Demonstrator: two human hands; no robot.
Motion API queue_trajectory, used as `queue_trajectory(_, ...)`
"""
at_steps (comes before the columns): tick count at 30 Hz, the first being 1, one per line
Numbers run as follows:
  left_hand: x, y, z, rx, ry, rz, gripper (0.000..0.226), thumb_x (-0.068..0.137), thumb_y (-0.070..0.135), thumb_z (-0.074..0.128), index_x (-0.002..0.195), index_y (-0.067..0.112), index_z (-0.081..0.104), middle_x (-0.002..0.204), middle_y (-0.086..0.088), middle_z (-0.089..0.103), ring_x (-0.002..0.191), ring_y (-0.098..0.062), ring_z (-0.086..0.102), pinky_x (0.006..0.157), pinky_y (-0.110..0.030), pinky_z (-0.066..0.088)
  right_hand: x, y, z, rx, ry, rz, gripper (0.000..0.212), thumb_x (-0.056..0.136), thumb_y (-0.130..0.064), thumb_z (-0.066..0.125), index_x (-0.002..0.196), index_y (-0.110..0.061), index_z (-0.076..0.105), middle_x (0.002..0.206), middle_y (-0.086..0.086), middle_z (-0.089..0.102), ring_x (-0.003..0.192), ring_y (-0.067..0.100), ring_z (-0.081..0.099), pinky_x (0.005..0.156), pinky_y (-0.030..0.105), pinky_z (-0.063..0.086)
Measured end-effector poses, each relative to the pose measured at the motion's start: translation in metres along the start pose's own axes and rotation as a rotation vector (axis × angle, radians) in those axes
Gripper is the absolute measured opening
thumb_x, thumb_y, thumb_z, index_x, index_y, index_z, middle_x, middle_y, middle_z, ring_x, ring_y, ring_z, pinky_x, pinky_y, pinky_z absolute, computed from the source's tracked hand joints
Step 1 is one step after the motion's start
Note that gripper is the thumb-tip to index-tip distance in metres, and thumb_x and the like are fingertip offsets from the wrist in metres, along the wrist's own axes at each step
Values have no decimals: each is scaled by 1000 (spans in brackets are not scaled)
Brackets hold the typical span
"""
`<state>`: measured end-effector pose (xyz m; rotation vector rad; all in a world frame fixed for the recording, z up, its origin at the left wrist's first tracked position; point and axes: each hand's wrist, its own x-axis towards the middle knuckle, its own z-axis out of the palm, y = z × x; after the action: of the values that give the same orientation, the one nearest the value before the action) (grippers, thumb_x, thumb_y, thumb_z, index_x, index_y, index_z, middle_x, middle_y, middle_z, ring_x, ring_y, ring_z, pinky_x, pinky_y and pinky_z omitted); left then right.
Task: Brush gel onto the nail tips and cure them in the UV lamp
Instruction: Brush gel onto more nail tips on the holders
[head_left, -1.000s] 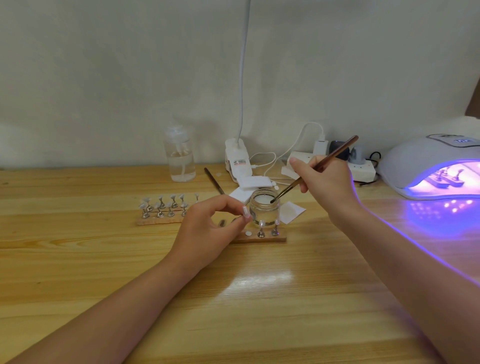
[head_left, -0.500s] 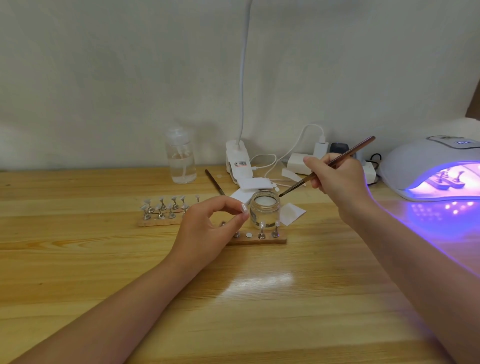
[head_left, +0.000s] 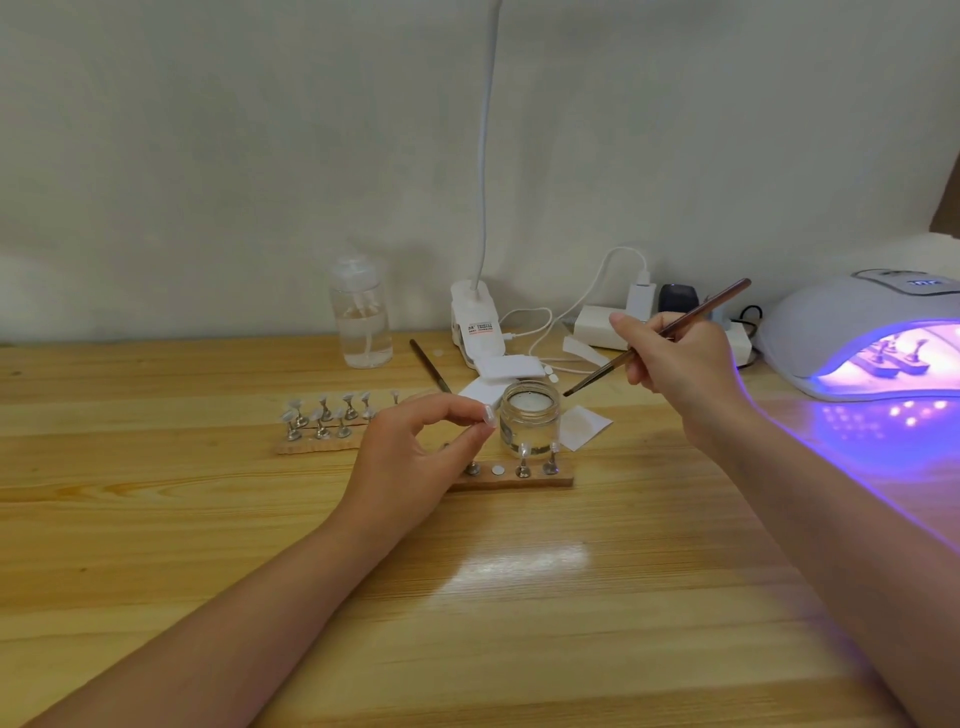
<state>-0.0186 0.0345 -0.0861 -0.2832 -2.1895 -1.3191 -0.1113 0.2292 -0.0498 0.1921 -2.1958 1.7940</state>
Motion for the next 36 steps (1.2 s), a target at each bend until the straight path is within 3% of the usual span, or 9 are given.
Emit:
queue_trajectory(5,1,0,0,-2,-2,1,21,76,6,70,77,26,68,80,9,68,82,-2,61,78,-7,41,-8,-21,4,147,-103,-36,33,87,-35,61,63,-15,51,45,0,62,32,6,44,41,12,40)
queue_trajectory(8,0,1,-1,-6,-3,-3,19,75,5,70,79,23,69,81,6,68,83,-5,61,79,-9,42,-20,-33,11,187,-223,-163,27,89,-33,58,68,-18,62,54,1,67,37,9,53,43,14,43)
queue_trajectory(13,2,-1,1,-10,0,-42,17,75,4,71,79,20,71,83,4,68,83,-4,60,78,-7,40,-52,-23,20,149,-260,-424,25,82,-35,53,80,-17,69,66,-11,69,57,0,62,58,8,45)
queue_trajectory(17,1,-2,1,4,-2,-40,15,76,3,70,79,18,71,82,5,67,81,0,59,76,-5,38,-65,-13,21,112,-260,-478,19,80,-30,54,77,-19,68,64,-14,66,62,-2,62,60,6,43)
queue_trajectory(23,1,-2,1,13,6,-47,18,76,5,71,78,23,70,81,8,66,82,1,58,74,-2,36,-69,-13,23,201,-218,-438,25,80,-31,52,73,-14,69,66,-1,68,55,5,62,58,13,48)
queue_trajectory(29,1,-1,1,14,7,-43,25,75,4,71,75,29,68,79,10,65,80,6,57,74,-1,36,-68,-10,24,102,-233,-527,18,83,-27,52,73,-23,66,67,-8,67,61,1,63,60,9,46)
queue_trajectory(36,2,-2,1,17,8,-46,22,75,3,71,76,25,69,79,9,65,80,6,57,74,-1,36,-66,-7,24,56,-249,-579,19,85,-29,52,76,-21,67,66,-15,64,62,-5,62,61,6,45)
